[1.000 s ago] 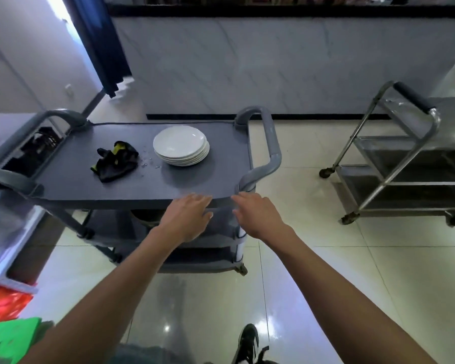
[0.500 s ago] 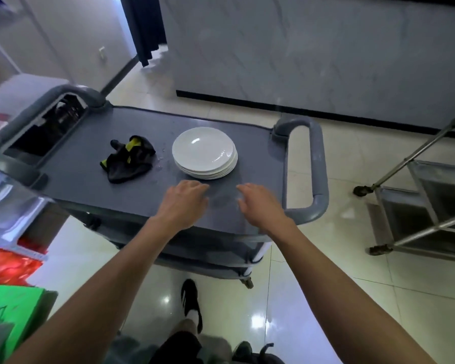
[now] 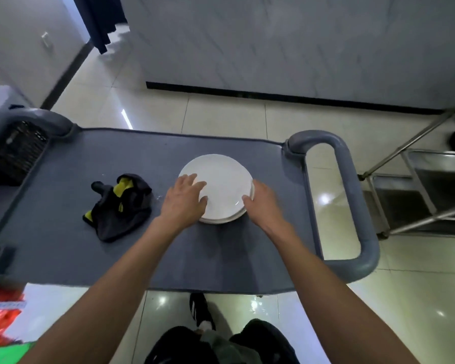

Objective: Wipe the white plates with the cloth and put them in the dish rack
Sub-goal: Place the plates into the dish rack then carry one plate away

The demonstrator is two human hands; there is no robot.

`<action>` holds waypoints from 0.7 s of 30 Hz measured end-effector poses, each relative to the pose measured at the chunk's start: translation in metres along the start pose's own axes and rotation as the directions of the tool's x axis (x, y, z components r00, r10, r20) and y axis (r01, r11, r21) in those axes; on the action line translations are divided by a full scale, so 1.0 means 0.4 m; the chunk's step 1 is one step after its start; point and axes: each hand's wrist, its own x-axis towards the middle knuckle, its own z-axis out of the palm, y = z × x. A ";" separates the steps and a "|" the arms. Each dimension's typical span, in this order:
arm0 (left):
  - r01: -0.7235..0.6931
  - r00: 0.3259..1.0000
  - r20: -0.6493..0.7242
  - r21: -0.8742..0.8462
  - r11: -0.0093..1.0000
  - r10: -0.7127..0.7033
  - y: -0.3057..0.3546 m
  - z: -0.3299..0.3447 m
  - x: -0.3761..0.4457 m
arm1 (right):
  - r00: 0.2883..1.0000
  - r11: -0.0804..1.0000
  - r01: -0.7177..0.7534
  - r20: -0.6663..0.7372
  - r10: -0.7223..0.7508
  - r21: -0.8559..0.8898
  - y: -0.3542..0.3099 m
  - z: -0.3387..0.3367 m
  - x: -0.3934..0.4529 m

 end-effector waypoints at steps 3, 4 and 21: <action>0.005 1.000 0.007 0.015 1.000 -0.005 -0.009 0.014 0.034 | 0.998 0.997 -0.060 0.009 0.060 0.048 -0.003 0.024 0.025; 0.021 1.000 -0.001 0.009 1.000 -0.020 -0.013 0.017 0.043 | 0.996 0.994 -0.084 0.012 0.084 0.065 -0.006 0.030 0.033; 0.168 0.985 0.068 -0.254 0.952 -0.156 -0.047 0.024 0.105 | 0.961 0.943 -0.244 -0.075 0.267 0.228 -0.031 0.098 0.057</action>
